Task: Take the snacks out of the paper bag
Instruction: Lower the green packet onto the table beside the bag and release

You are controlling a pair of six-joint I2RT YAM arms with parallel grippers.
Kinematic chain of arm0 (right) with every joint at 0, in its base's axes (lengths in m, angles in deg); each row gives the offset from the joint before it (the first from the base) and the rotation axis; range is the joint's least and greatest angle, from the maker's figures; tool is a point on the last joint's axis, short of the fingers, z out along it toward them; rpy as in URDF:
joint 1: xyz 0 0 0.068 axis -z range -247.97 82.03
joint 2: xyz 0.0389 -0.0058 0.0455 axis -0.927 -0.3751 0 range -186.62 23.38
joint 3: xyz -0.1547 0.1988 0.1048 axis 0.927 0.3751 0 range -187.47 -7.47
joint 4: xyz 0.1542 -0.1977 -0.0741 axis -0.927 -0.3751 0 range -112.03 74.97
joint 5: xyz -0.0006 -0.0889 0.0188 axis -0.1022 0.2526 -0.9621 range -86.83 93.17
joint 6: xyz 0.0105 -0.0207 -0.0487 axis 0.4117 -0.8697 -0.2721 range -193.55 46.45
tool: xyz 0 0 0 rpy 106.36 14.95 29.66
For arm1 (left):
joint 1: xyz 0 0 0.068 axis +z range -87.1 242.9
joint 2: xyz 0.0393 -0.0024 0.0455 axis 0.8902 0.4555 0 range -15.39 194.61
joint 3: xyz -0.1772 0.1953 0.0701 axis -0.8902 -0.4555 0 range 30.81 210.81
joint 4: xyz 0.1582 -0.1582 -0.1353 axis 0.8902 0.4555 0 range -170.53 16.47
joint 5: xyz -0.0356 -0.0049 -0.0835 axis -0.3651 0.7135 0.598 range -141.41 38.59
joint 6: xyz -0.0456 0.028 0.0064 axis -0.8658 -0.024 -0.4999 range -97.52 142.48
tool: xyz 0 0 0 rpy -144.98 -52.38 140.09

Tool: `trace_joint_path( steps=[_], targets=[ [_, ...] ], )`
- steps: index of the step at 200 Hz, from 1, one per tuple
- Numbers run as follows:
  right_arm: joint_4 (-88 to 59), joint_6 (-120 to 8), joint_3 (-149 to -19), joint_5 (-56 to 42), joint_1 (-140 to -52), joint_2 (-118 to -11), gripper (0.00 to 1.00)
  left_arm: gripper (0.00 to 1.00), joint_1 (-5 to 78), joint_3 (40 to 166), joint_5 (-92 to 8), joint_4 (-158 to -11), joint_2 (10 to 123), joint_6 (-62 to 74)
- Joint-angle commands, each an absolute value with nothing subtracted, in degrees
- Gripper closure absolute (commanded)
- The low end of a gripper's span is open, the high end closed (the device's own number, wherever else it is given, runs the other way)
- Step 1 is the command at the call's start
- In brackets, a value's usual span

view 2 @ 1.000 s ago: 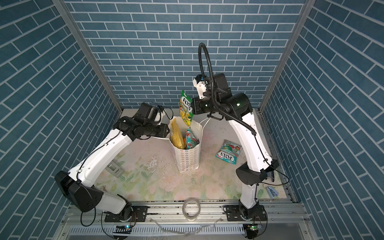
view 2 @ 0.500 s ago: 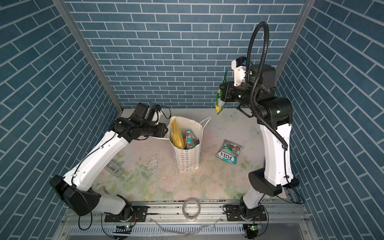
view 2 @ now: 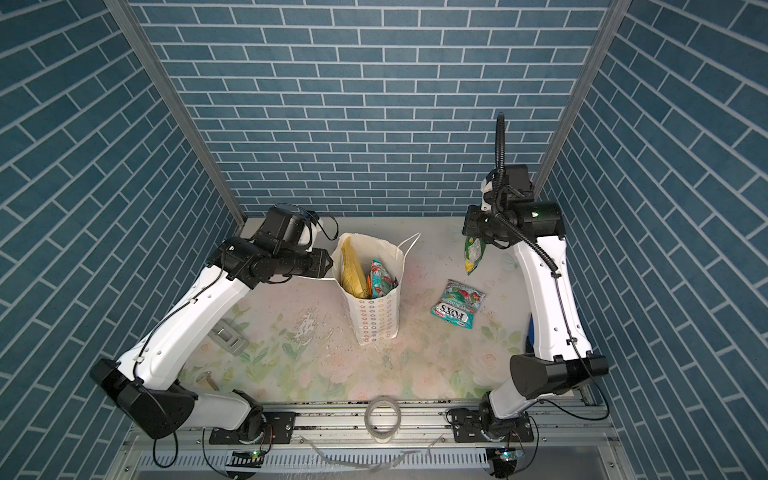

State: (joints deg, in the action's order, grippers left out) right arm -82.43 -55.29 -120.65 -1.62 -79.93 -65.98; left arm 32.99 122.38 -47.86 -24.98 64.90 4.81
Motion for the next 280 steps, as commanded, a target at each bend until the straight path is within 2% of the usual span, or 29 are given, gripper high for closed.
trace_joint_path(
  steps=[1, 41, 138, 190, 251, 280],
  targets=[
    [-75.1, -53.0, -115.8, -5.0, -79.9, -64.1, 1.00, 0.53, 33.4, 122.4, -49.2, -23.4, 63.7, 5.5],
    [-65.5, -48.7, -106.2, -12.3, -79.8, -67.5, 1.00, 0.53, 33.4, 121.9, -49.0, -24.0, 64.2, 5.1],
    [-44.8, -35.5, -99.6, -34.0, -80.3, -82.5, 1.00, 0.53, 33.4, 122.5, -48.7, -24.3, 65.4, 4.6],
    [-48.0, -39.6, -92.8, -28.5, -78.5, -83.7, 1.00, 0.53, 33.4, 123.3, -48.6, -22.5, 65.5, 4.8],
    [-55.9, -46.1, -91.1, -17.2, -77.0, -84.0, 1.00, 0.52, 33.4, 123.9, -47.9, -20.0, 65.1, 6.3],
    [-56.7, -47.0, -90.5, -16.2, -76.9, -85.5, 0.98, 0.53, 33.4, 123.7, -46.8, -19.9, 64.3, 6.7]
  ],
)
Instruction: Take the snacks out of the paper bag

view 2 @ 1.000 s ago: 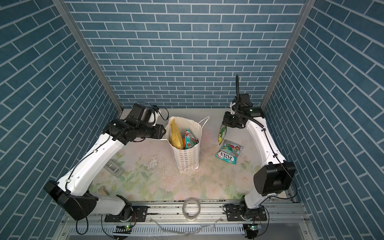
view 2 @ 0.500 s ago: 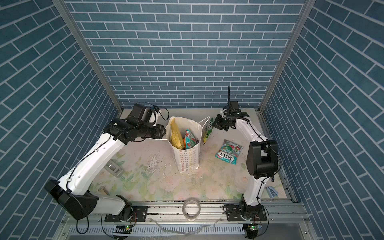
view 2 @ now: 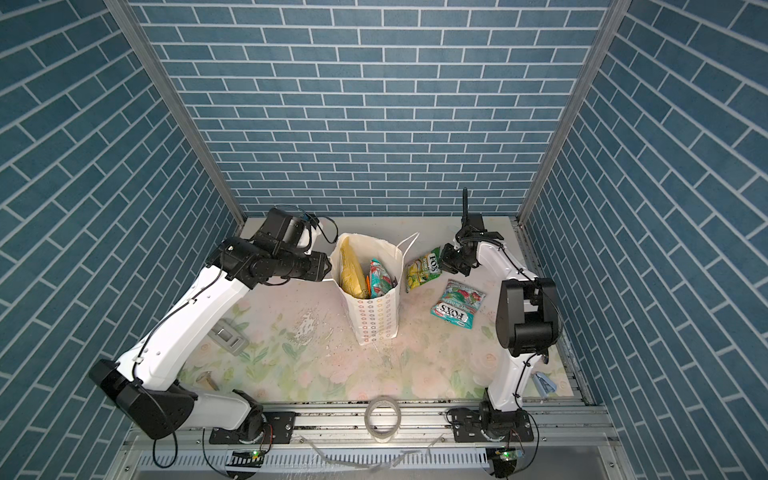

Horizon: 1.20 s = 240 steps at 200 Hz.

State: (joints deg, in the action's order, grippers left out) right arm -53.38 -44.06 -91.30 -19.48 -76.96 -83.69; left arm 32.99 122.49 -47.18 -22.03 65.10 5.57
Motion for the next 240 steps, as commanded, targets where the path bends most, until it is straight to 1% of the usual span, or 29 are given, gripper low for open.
trace_joint_path(
  steps=[1, 23, 44, 91, 122, 149, 170, 191, 202, 240],
  targets=[
    [-56.7, -47.0, -90.5, -16.1, -76.9, -85.5, 0.98, 0.53, 33.4, 123.7, -46.8, -19.9, 64.2, 6.7],
    [-57.1, -47.0, -90.1, -15.0, -76.9, -86.2, 0.91, 0.55, 33.4, 124.2, -47.1, -19.6, 63.7, 6.6],
    [-57.9, -47.6, -90.0, -13.5, -76.9, -86.3, 0.83, 0.55, 33.4, 126.0, -47.5, -18.4, 63.6, 6.5],
    [-60.3, -49.4, -90.5, -11.9, -76.8, -86.6, 0.72, 0.54, 33.4, 129.4, -47.1, -16.2, 63.9, 6.3],
    [-61.8, -50.3, -91.2, -10.9, -76.5, -85.5, 0.69, 0.53, 33.4, 132.9, -48.4, -13.5, 64.0, 6.2],
    [-63.2, -51.4, -92.7, -10.3, -76.3, -82.2, 0.68, 0.53, 33.4, 134.1, -48.6, -13.0, 63.9, 6.3],
    [-63.3, -51.9, -93.9, -15.3, -76.5, -78.0, 0.66, 0.54, 33.4, 133.3, -48.6, -13.8, 64.1, 6.3],
    [-62.7, -50.8, -95.9, -27.8, -77.0, -73.4, 0.65, 0.53, 33.4, 132.0, -47.8, -15.5, 64.4, 6.1],
    [-62.9, -49.8, -97.6, -32.8, -77.9, -71.7, 0.65, 0.53, 33.4, 130.9, -47.4, -17.1, 64.3, 5.9],
    [-64.4, -48.4, -103.9, -38.9, -83.5, -69.2, 0.65, 0.54, 33.4, 128.7, -46.8, -20.8, 64.5, 5.5]
  ],
)
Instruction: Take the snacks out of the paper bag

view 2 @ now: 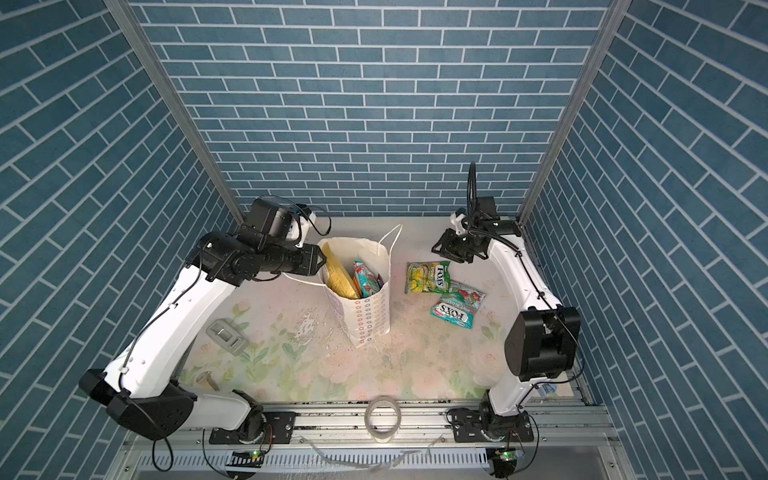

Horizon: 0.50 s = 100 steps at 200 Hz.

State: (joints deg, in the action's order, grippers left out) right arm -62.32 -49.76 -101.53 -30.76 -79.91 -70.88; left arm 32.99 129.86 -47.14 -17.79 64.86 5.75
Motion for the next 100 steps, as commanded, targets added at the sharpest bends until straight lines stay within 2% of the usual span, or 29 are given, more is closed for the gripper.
trace_joint_path(
  steps=[1, 39, 100],
  targets=[
    [-64.3, -48.3, -104.0, -38.9, -83.6, -69.1, 0.65, 0.53, 33.4, 128.7, -46.8, -21.0, 64.5, 5.5],
    [-59.1, -44.1, -102.3, -39.2, -85.3, -67.5, 0.65, 0.53, 33.4, 126.7, -46.2, -24.6, 64.2, 4.6],
    [-61.0, -44.6, -102.7, -36.1, -88.7, -68.0, 0.65, 0.52, 33.4, 123.9, -41.6, -31.5, 63.6, 1.7]
  ],
)
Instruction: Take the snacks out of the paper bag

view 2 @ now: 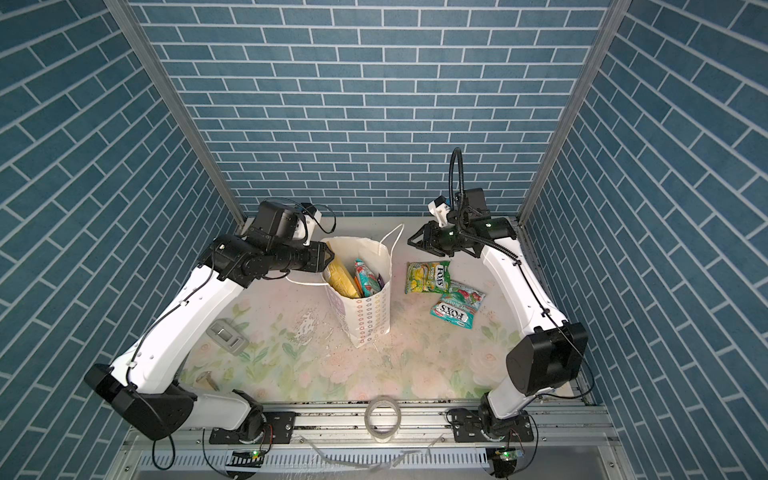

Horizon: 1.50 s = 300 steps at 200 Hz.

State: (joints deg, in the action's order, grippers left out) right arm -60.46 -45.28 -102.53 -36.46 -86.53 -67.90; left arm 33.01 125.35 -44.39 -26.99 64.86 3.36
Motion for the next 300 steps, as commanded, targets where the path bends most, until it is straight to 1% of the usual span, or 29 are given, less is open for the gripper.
trace_joint_path(
  steps=[1, 74, 137, 150, 171, 189, 198, 217, 231, 256, 285, 300],
  targets=[
    [-61.0, -44.6, -102.8, -36.2, -88.8, -68.1, 0.65, 0.52, 33.4, 123.9, -41.5, -31.7, 63.7, 1.6],
    [-64.0, -47.0, -108.8, -33.3, -93.4, -73.3, 0.64, 0.51, 33.3, 122.5, -37.4, -39.6, 64.1, -1.6],
    [-69.7, -51.5, -112.5, -26.7, -96.2, -76.2, 0.64, 0.51, 33.4, 125.2, -37.2, -38.9, 65.2, -2.9],
    [-70.5, -52.2, -112.8, -25.7, -96.9, -76.5, 0.65, 0.53, 33.4, 127.2, -36.8, -37.0, 66.5, -3.1],
    [-71.3, -52.6, -113.2, -24.1, -97.7, -76.6, 0.67, 0.59, 32.5, 131.4, -36.7, -31.9, 69.6, -2.2],
    [-71.1, -52.0, -112.7, -23.0, -98.0, -75.8, 0.67, 0.66, 30.4, 136.3, -39.1, -26.0, 72.5, -0.7],
    [-70.7, -51.8, -112.3, -22.8, -98.0, -75.3, 0.67, 0.68, 29.1, 138.9, -41.5, -22.7, 74.0, 0.0],
    [-70.8, -51.5, -111.8, -22.0, -98.0, -74.8, 0.67, 0.67, 26.2, 144.8, -46.1, -16.6, 77.1, 0.9],
    [-71.0, -51.4, -111.3, -20.4, -97.9, -74.1, 0.66, 0.65, 24.8, 148.1, -47.5, -13.4, 79.5, 1.0],
    [-70.5, -51.0, -108.8, -16.8, -96.9, -71.0, 0.66, 0.65, 23.3, 152.7, -50.4, -8.1, 83.2, 0.5],
    [-68.2, -50.2, -105.3, -17.8, -94.0, -66.2, 0.65, 0.65, 23.2, 154.1, -51.1, -6.7, 85.1, -1.1],
    [-67.8, -51.2, -105.0, -19.4, -93.2, -65.7, 0.63, 0.65, 23.2, 153.9, -51.2, -7.3, 85.8, -1.8]
  ],
)
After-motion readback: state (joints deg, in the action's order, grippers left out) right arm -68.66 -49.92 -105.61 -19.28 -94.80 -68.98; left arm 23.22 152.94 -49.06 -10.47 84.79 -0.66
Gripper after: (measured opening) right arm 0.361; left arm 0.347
